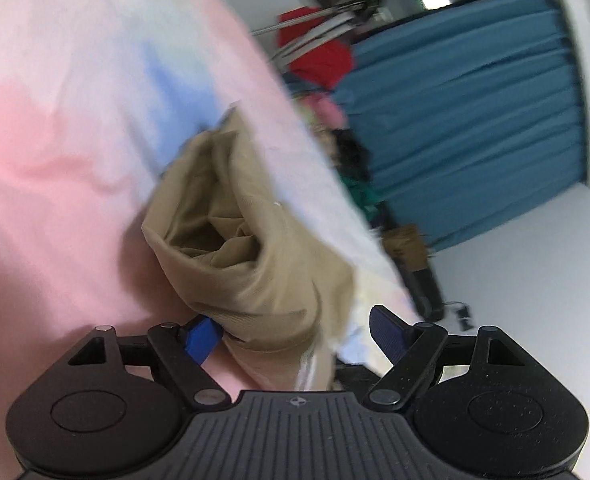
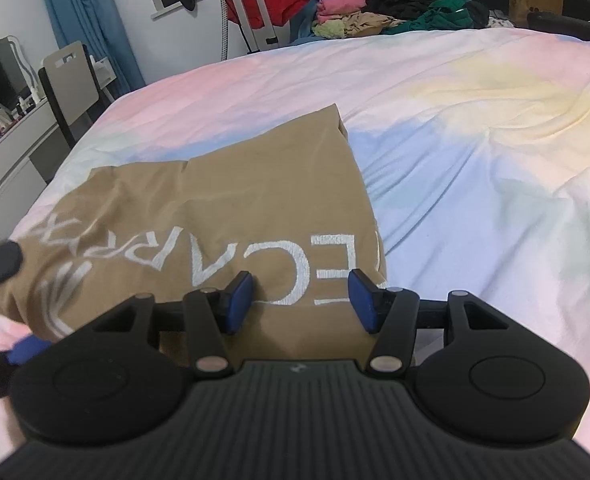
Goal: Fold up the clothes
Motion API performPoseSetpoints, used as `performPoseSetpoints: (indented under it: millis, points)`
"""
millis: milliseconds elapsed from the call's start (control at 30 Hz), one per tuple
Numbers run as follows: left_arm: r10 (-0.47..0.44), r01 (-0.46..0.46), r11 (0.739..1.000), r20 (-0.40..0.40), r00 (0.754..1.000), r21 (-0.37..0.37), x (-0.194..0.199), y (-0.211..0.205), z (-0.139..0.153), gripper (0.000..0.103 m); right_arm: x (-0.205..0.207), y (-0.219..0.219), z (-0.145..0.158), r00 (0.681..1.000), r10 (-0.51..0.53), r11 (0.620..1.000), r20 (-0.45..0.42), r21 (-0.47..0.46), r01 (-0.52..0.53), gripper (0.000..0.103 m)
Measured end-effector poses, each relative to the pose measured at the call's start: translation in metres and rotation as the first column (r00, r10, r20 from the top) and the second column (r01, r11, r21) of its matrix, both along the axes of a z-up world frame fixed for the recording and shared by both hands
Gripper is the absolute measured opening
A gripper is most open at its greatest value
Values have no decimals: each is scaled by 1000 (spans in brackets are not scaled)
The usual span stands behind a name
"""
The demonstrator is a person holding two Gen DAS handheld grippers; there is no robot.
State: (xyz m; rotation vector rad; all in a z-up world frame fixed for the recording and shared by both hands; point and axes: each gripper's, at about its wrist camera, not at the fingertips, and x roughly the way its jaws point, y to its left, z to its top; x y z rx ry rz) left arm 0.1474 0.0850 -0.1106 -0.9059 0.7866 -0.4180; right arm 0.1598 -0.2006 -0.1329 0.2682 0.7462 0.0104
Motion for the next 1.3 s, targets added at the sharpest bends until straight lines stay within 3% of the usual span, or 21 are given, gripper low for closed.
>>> performPoseSetpoints:
  millis: [67,167,333,400,467,500,533,567,667,767,833,1033,1100,1233,1300]
  points:
    - [15,-15,1000,-50,999,-2,4,2,-10,68,0,1,0,1000,3,1000,1,-7,-3,56]
    - [27,-29,999,-93,995,-14,10,5,-19,66,-1,3,1,1000,5,1000,3,-17,-4,56]
    - [40,-42,999,-85,996,-15,9,8,-17,58,-3,-3,8,1000,-20,1000,3,17,20,55]
    - [44,-46,999,-82,996,-19,9,8,-17,55,-6,-9,16,999,-44,996,11,72,43,57]
    - [44,-46,999,-68,997,-23,8,8,-14,52,-13,-21,27,998,-51,978,32,202,43,60]
    - [41,-42,999,-57,998,-19,7,6,-12,51,-16,-26,30,998,-46,961,38,276,34,66]
    - [38,-39,999,-49,998,-16,7,5,-10,51,-19,-31,32,998,-39,932,40,361,22,82]
    - [37,-38,999,-54,998,-20,8,5,-11,52,-22,-36,34,999,-32,896,41,443,11,90]
    - [35,-37,999,-67,997,-31,9,5,-13,58,-28,-47,28,1000,11,746,5,666,-12,89]
    - [32,-35,998,-80,996,-43,11,5,-15,59,-31,-46,11,996,68,587,-58,809,7,90]
    - [30,-35,998,-88,996,-51,12,5,-16,53,-33,-40,1,992,86,529,-88,848,29,90]
    - [62,-63,996,-15,998,-63,7,1,-10,34,-21,-23,-46,972,123,372,-201,917,142,90]
    - [69,-68,995,13,998,-75,6,-1,-7,31,-19,-26,-56,971,75,333,-226,924,189,90]
    - [72,-67,992,38,997,-104,7,-3,-5,29,-18,-36,-68,961,-57,290,-271,917,276,90]
    - [74,-69,990,37,997,-121,7,-2,-6,29,-24,-42,-71,938,-168,316,-302,885,342,88]
